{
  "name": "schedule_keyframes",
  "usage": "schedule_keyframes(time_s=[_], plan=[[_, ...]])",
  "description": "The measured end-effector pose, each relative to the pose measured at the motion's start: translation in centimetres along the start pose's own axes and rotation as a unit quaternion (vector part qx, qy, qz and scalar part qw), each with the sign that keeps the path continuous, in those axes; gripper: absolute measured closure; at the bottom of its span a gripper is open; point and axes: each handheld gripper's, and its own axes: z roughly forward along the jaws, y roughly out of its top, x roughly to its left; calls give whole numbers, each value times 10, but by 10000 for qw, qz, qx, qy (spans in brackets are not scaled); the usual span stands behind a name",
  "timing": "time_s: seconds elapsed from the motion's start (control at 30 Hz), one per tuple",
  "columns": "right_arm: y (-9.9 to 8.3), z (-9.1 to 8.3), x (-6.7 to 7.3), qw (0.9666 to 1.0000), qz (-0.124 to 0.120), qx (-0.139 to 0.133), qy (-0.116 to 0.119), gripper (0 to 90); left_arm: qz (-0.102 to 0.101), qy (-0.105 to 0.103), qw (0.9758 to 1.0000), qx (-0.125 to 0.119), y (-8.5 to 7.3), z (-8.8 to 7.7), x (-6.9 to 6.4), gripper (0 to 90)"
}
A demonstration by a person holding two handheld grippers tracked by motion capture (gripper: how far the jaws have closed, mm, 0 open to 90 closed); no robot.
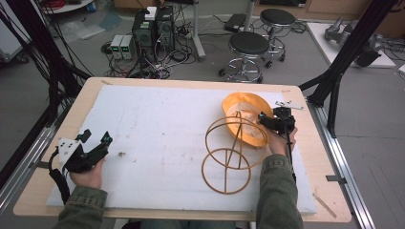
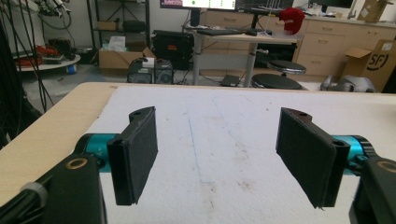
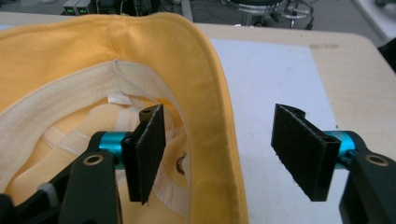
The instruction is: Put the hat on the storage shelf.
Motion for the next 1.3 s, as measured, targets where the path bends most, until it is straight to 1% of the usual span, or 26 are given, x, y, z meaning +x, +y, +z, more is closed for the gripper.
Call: schedule_keyframes(time_s=[0.03,0.07,0.1,0.2,0.23,0.27,0.3,0.33,0.37,0.4,0.47,0.57,0.67,0.73,0.8,0.83,0.9,0.93,0.97,1.0,1.03,1.07,1.2,1.3], plan=[[-1,1,-1,10000,38,61,20,375,1,3,10000,7,0,0,0,295],[-1,1,-2,9999,83,133,56,420,-3,-4,10000,3,0,0,0,295],[-1,1,-2,9999,83,133,56,420,-4,-4,10000,6,0,0,0,295],[-2,2,-1,9994,146,263,197,609,-39,-48,10000,-6,0,0,1,295],[-2,1,0,9992,61,271,304,740,-51,-64,10000,-12,-1,0,1,294],[-2,1,0,9992,61,271,304,740,-59,-71,10000,-13,-1,0,1,294],[-2,0,2,9992,43,254,301,834,-56,-75,10000,-10,-1,0,1,295],[-1,-3,4,9991,-18,130,396,868,-55,-84,9999,-13,-1,0,1,294],[0,-5,5,9988,-7,78,479,874,-56,-86,9999,-16,0,-1,1,294],[0,-5,5,9988,-7,78,479,874,-59,-85,9999,-17,-1,-1,1,294],[1,-7,7,9983,-78,2,576,877,-55,-90,9999,-7,-1,-1,1,295],[2,-8,4,9975,-58,9,700,878,-73,-113,9999,-22,-1,-1,1,293],[2,-10,4,9972,-72,-26,742,879,-91,-153,9998,-12,-1,0,1,293],[3,-12,6,9971,-124,-99,739,878,-91,-149,9998,-33,-1,0,1,293],[4,-13,6,9969,-123,-136,765,879,-95,-151,9998,-38,-1,0,1,293],[5,-16,6,9962,-40,-223,843,879,-94,-149,9998,-40,-1,0,1,293],[6,-18,6,9958,-16,-265,880,878,-78,-155,9998,-30,-1,0,0,293],[7,-19,6,9951,46,-318,932,879,-80,-164,9998,-34,-1,0,0,294],[8,-22,7,9933,76,-468,1050,879,-73,-168,9998,-23,-1,0,0,294],[8,-22,7,9933,76,-468,1050,879,-66,-174,9998,-24,-1,0,0,294],[9,-23,8,9928,99,-547,1060,879,-70,-175,9998,-23,-1,0,-1,293],[10,-25,9,9919,140,-615,1107,879,-72,-185,9998,-29,-1,0,-1,293],[12,-29,9,9887,233,-918,1165,878,-88,-245,9997,-9,-1,0,-1,290],[13,-32,8,9875,261,-1006,1182,878,-102,-242,9996,-40,-1,0,-1,290]])
